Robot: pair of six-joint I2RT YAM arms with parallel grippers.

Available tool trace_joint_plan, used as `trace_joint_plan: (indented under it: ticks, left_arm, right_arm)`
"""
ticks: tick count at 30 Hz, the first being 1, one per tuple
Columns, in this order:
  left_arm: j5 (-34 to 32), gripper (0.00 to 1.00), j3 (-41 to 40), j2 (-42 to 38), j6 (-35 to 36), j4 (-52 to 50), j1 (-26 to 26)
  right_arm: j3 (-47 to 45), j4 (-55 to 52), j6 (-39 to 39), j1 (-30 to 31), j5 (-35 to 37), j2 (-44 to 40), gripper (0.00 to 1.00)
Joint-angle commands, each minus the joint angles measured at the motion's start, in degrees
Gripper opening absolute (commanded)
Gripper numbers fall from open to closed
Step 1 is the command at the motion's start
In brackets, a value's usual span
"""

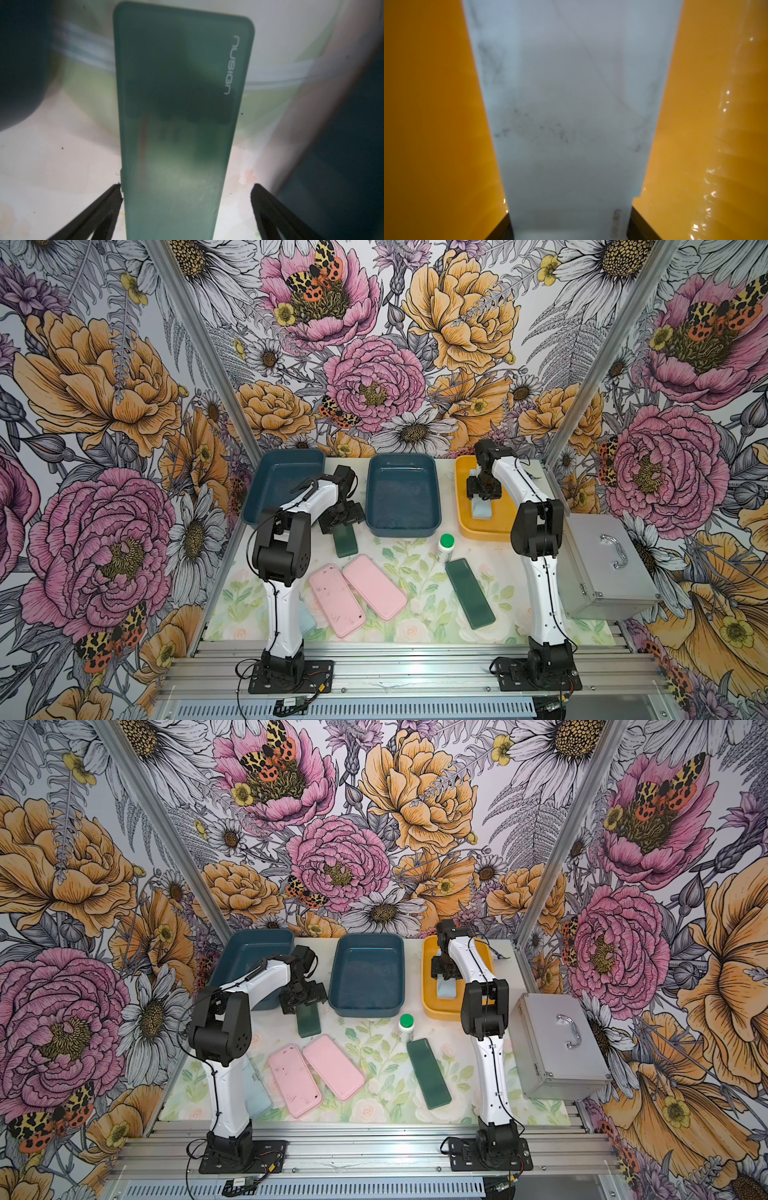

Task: Place the pencil cases by color into the storage box
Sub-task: Place the pencil case at the storage box.

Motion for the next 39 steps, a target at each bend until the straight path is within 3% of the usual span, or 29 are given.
trace_joint_plan:
  ticks: [1,17,18,19,21,22,23,26,39]
  left_arm:
    - [-1.5,0.99,1.8,0.9,-1.2,-0.1,-0.2]
    - [-0.3,0.99,2.9,2.2,-0.8,-0.1,0.0]
    - [-0.3,0.99,3.0,2.1,-0.8,0.0,0.1]
    - [-0.3,0.99,2.8,2.1,-0.7,0.0,0.2]
    - [-0.2,0.99,2.7,2.0,-0.6,0.0,0.4]
    - [-0.2,0.99,2.7,1.9,-0.5,0.0,0.5]
    - [-0.1,0.99,2.7,1.8,-0.4,0.0,0.6]
    - [-0.1,0.99,2.5,1.7,-0.1,0.0,0.9]
    - [1.3,0.99,2.8,2.5,1.1,0.0,1.8]
  right_arm:
    - [-1.0,0.2,0.8,0.5,0.7,-3.9,0.53]
    - [-2.8,0.5,0.8,1.3,0.7,-5.3,0.53]
    - [-2.8,0.7,3.6,1.1,-13.1,-5.0,0.61]
    - [-2.7,0.7,4.7,1.0,-16.8,-4.8,0.47]
    - [-2.9,0.9,5.4,0.9,-16.7,-4.6,0.16]
    - [-2.9,1.1,5.5,0.9,-16.5,-4.6,0.17]
    - [-2.9,1.1,5.8,1.0,-16.4,-4.4,0.31]
    - [-3.3,1.0,5.4,1.4,-14.5,-4.8,0.96]
    - [-5.6,1.1,6.9,1.1,-8.1,-7.0,0.99]
